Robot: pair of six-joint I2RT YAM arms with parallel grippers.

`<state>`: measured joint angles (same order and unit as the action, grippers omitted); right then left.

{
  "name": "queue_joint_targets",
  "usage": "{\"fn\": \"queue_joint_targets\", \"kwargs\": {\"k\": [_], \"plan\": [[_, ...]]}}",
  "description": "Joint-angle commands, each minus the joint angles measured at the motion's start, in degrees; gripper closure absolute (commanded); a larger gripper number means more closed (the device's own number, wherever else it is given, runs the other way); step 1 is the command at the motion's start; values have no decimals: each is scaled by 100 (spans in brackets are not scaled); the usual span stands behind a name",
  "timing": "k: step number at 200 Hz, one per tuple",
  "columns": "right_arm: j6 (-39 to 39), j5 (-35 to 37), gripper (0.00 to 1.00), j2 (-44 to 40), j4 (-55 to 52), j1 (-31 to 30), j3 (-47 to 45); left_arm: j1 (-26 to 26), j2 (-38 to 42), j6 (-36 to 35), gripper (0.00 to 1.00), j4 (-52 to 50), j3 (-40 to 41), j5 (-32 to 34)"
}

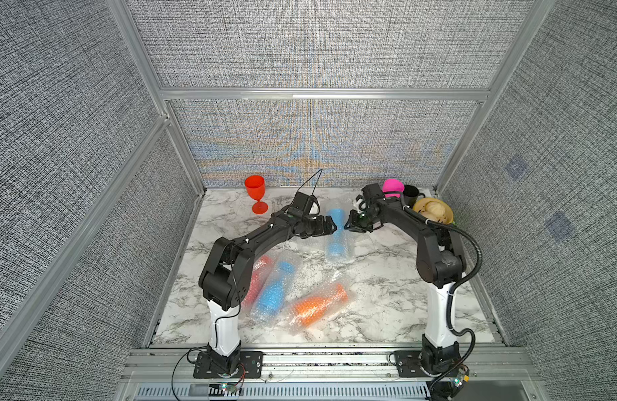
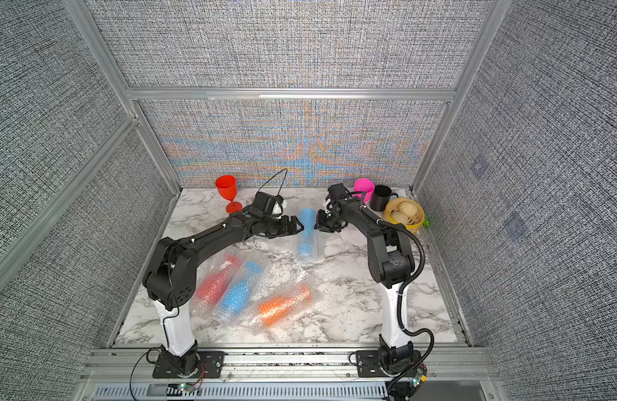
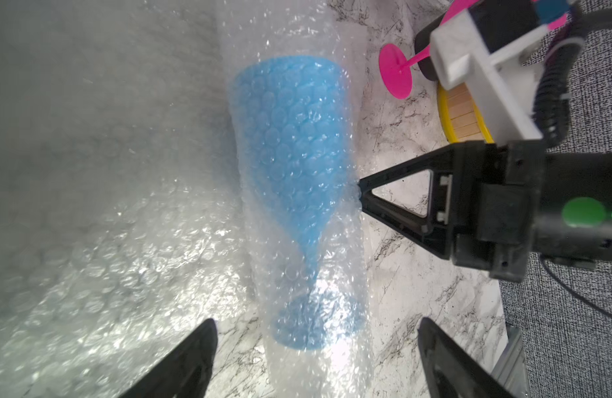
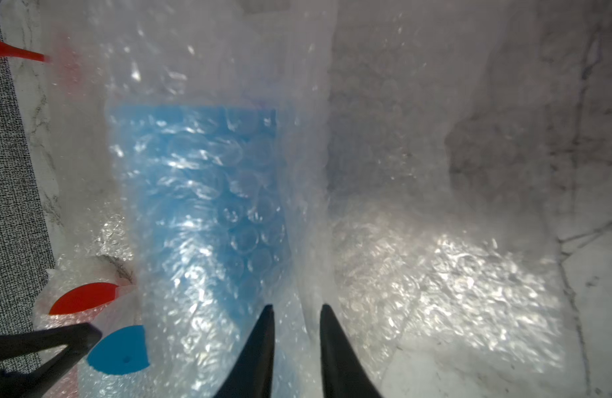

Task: Unpack wine glasses from bubble wrap
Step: Unwrap the bubble wrap.

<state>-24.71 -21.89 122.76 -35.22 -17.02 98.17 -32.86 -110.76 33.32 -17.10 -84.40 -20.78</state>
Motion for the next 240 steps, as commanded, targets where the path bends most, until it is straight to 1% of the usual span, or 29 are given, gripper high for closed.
{"fn": "queue_joint_targets", "kwargs": {"k": [1, 34, 76, 92, 104, 134, 155, 171, 201, 212, 240], "plan": [[38, -236, 77, 19, -58, -119, 120, 21, 47, -185, 10, -180, -83, 144], [-245, -477, 76, 103, 44, -338, 376, 122, -115, -223, 10, -393, -353, 92], [-497, -509, 76, 290, -11, -581, 725, 272, -261, -199, 12, -523, -595, -44], [-518, -535, 77, 327, -19, -581, 760, 298, -293, -168, 16, -544, -613, -92], [-479, -478, 77, 299, -56, -567, 756, 295, -481, -159, 16, -581, -617, -85], [-359, -385, 79, 166, -156, -549, 741, 306, -638, -184, 18, -680, -628, 65], [-359, -396, 81, 91, -130, -518, 669, 300, -757, -177, 19, -680, -682, 28], [-368, -405, 85, 81, -128, -508, 627, 301, -832, -192, 21, -769, -781, -31], [-359, -426, 85, 40, -140, -485, 598, 298, -980, -237, 23, -953, -928, -69], [-309, -360, 81, -39, -179, -472, 598, 306, -999, -242, 23, -953, -926, -67], [-3, -54, 57, -248, -433, -467, 659, 305, -1035, -248, 24, -951, -947, -81]]}}
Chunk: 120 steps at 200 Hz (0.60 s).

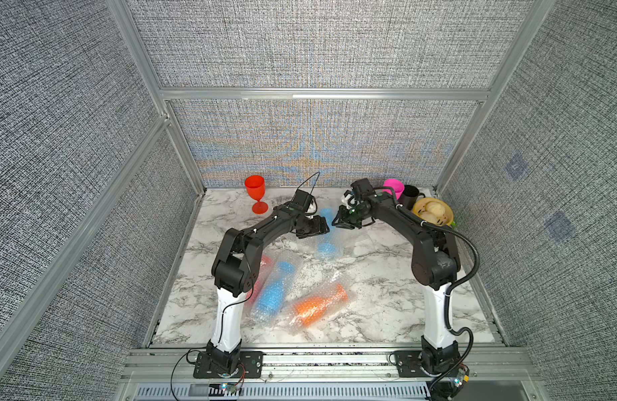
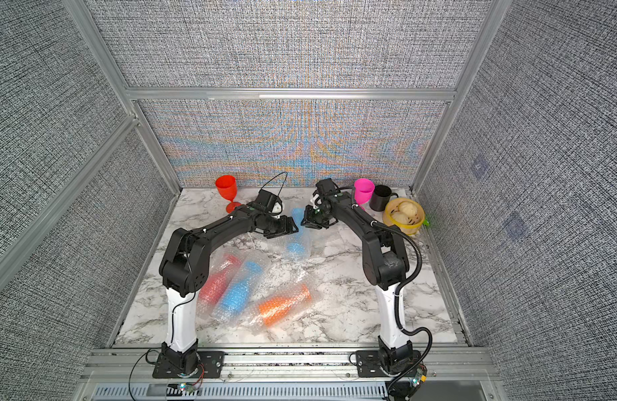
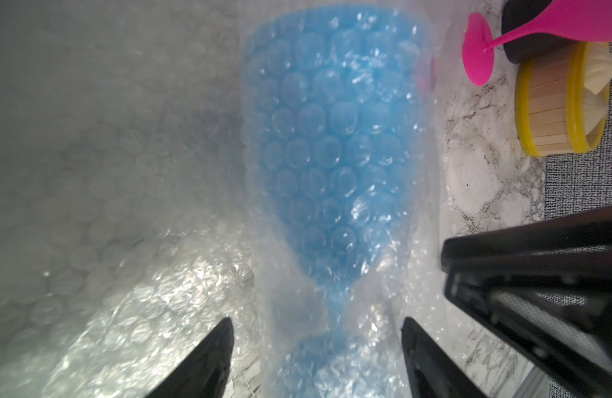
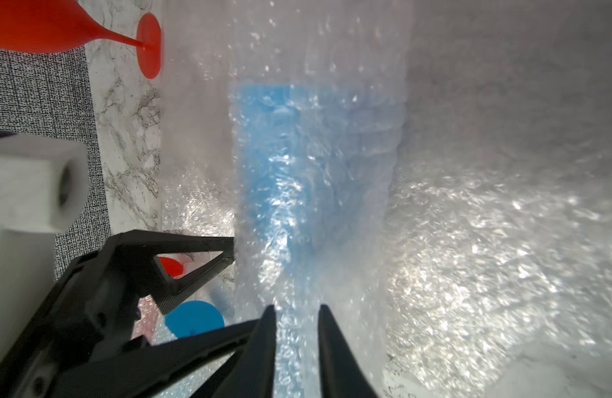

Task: Unpack wine glasses from bubble wrap
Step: Unwrap the bubble wrap.

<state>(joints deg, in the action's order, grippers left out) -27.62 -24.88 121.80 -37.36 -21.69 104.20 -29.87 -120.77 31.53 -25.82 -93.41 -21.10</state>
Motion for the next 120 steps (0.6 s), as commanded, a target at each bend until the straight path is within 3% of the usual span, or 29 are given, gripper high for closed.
{"fn": "queue_joint_targets", "kwargs": {"k": [1, 27, 45, 70, 120], "plan": [[307, 255, 56, -158, -227, -1, 61, 2, -34, -73, 24, -80, -42, -46], [679, 571, 35, -97, -594, -31, 263, 5, -62, -59, 25, -75, -33, -69], [964, 796, 27, 135, -996, -106, 614, -1, -52, -59, 25, -63, -29, -87], [1183, 1039, 28, 427, -1350, -186, 996, 0, -28, -34, 25, -48, -52, -100], [1301, 1278, 42, 804, -1635, -211, 1359, 0, -62, 11, 26, -12, -46, -174]]}}
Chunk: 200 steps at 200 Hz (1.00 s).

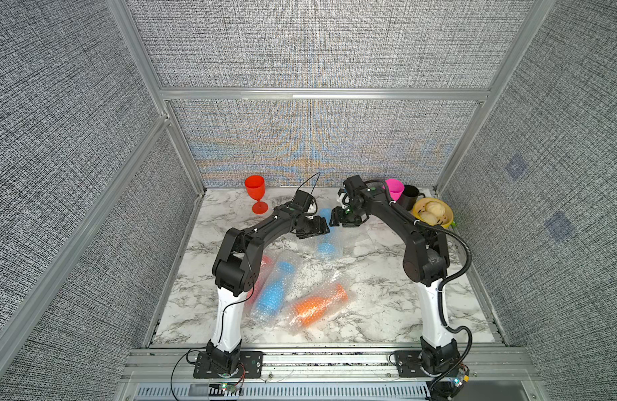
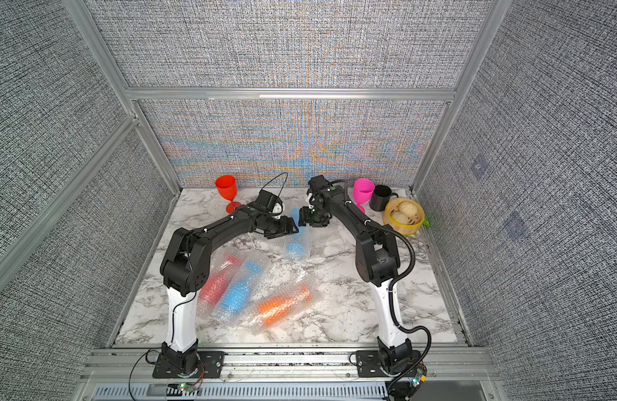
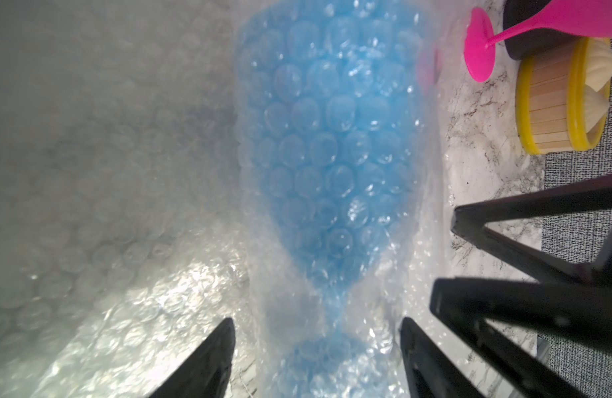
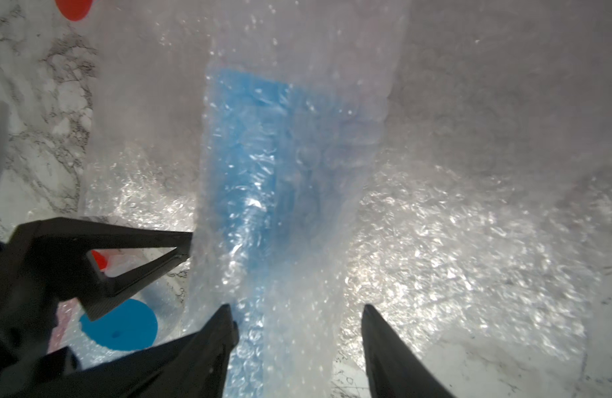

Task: Unpack wine glasses from bubble wrap
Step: Unwrap the bubble wrap.

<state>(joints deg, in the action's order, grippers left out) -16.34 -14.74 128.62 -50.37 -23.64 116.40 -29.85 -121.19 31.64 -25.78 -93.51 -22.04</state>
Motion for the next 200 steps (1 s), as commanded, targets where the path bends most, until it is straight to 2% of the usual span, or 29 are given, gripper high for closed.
{"fn": "queue_joint_targets", "kwargs": {"k": [1, 26, 40, 72, 84, 98, 133, 167, 200], "plan": [[174, 276, 42, 134, -343, -13, 147, -3, -20, 0, 26, -20, -31, -81], [236, 554, 47, 321, -481, -17, 386, -2, -37, -17, 27, -17, -16, -68], [259, 636, 54, 440, -605, -18, 594, 1, -61, -9, 28, -24, -14, -70], [310, 724, 79, 502, -663, -22, 773, -2, -63, -22, 29, -49, -18, -62], [340, 727, 92, 512, -671, -27, 797, -2, -53, -35, 30, -58, -18, -56], [368, 725, 100, 519, -718, -22, 823, -3, -24, -65, 30, -93, -40, -37], [353, 515, 100, 373, -562, -19, 639, 21, 107, -104, 30, -193, -99, -33], [190, 195, 100, 99, -301, -11, 411, 31, 354, -223, 17, -418, -328, 2], [35, -101, 100, 65, -234, -1, 440, 26, 106, -445, 17, -822, -769, -383]]}}
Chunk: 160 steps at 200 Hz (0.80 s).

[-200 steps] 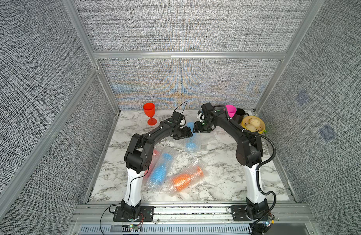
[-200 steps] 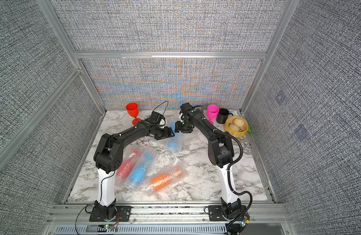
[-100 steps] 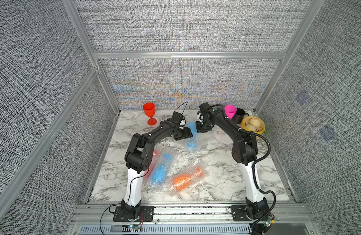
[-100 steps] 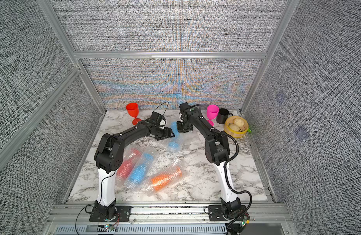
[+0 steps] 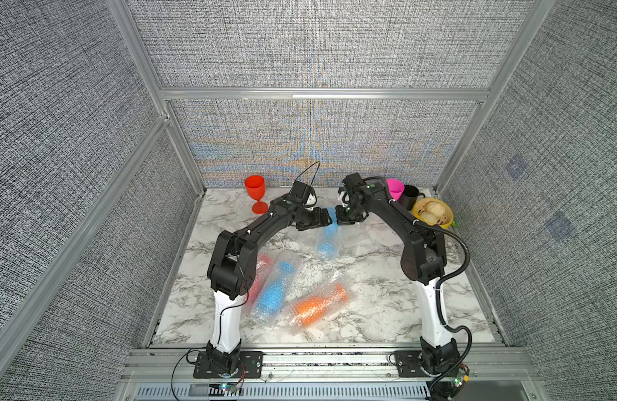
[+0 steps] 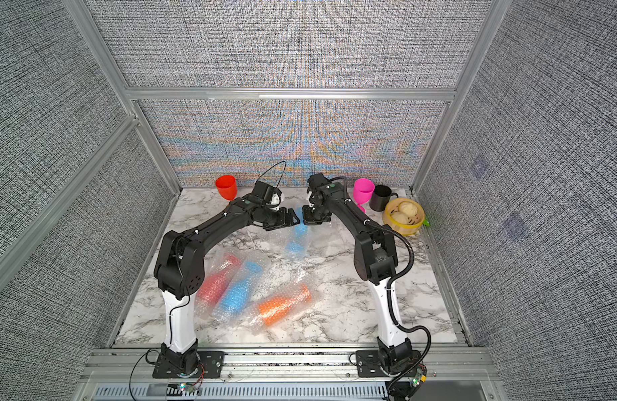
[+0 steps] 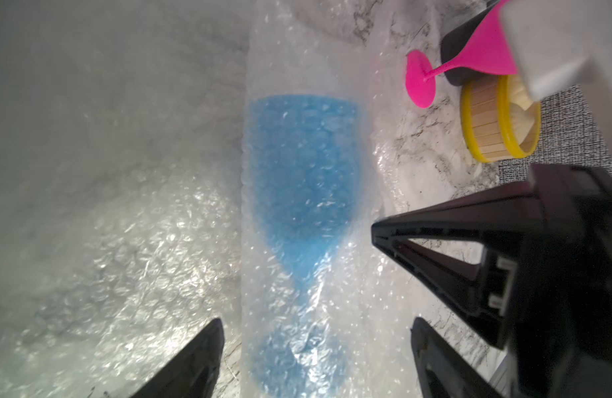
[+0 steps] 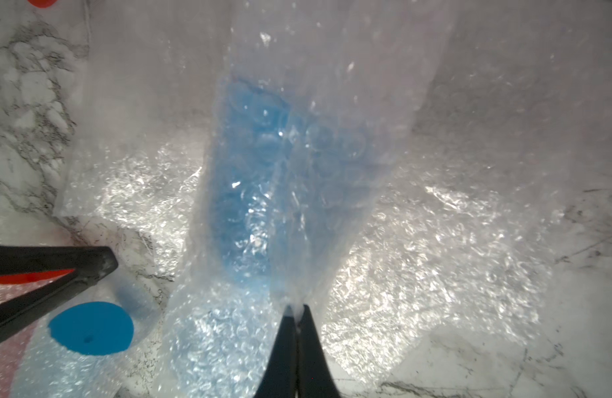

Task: Unpack wine glasses from bubble wrap
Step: Unwrap the bubble wrap.

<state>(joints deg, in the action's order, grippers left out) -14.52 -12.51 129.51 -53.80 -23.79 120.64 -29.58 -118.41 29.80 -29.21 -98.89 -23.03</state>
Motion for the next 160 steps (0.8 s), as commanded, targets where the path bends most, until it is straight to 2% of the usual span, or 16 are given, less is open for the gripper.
{"fn": "queue_joint_targets", "kwargs": {"k": [1, 76, 104, 148, 160], "plan": [[-151, -332, 100, -28, 112, 15, 23, 2, -181, -267, 17, -493, -247, -296], [-243, -778, 100, 224, 108, 50, 253, -3, -771, -587, 33, -711, -473, -415], [-336, -936, 100, 388, 136, 97, 360, -4, -982, -546, 52, -684, -716, -505], [-341, -775, 100, 473, 116, 168, 332, 40, -1071, -576, 99, -699, -815, -485], [-323, -627, 100, 413, 148, 201, 196, 99, -1034, -531, 100, -636, -709, -497]]}}
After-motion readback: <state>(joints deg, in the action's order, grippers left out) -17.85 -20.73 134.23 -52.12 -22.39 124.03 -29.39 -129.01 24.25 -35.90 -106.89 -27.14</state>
